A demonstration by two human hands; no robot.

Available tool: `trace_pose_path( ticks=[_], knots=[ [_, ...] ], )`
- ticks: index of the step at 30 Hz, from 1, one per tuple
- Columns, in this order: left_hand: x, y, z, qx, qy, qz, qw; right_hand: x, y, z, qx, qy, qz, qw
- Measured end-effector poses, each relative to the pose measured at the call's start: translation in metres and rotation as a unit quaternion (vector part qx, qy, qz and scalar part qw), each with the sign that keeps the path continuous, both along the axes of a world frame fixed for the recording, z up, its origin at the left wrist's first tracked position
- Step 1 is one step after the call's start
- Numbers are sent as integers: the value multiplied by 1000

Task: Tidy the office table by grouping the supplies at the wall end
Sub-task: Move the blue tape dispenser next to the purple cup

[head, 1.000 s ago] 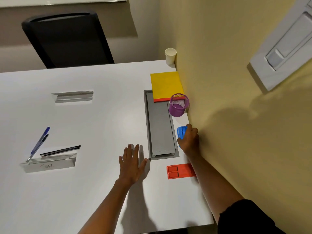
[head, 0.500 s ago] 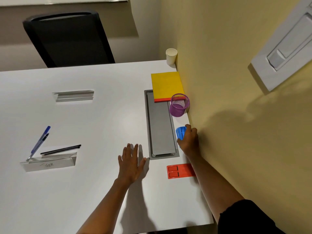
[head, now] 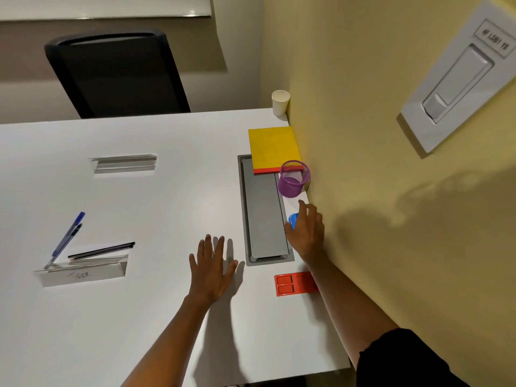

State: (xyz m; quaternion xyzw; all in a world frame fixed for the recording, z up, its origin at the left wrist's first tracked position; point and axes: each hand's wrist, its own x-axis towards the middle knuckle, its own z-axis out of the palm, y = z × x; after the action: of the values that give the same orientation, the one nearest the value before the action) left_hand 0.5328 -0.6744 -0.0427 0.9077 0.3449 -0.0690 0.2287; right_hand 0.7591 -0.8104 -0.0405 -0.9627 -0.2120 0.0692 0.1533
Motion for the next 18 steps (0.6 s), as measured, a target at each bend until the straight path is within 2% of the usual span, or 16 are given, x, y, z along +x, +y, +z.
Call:
trace_pose_path(
  ticks=[4, 7, 11, 18],
  knots=[
    [-11, 9, 9, 37, -10, 0, 999, -18, 17, 17, -4, -31, 74, 997],
    [-20, 18, 17, 61, -8, 13, 998, -34, 35, 29, -14, -20, 133, 991],
    [-35, 34, 33, 75, -16, 50, 996, -54, 61, 47, -37, -28, 213, 976],
    [-79, 58, 50, 76, -47, 144, 985, -98, 121, 63, 2, -29, 298, 954]
  ],
)
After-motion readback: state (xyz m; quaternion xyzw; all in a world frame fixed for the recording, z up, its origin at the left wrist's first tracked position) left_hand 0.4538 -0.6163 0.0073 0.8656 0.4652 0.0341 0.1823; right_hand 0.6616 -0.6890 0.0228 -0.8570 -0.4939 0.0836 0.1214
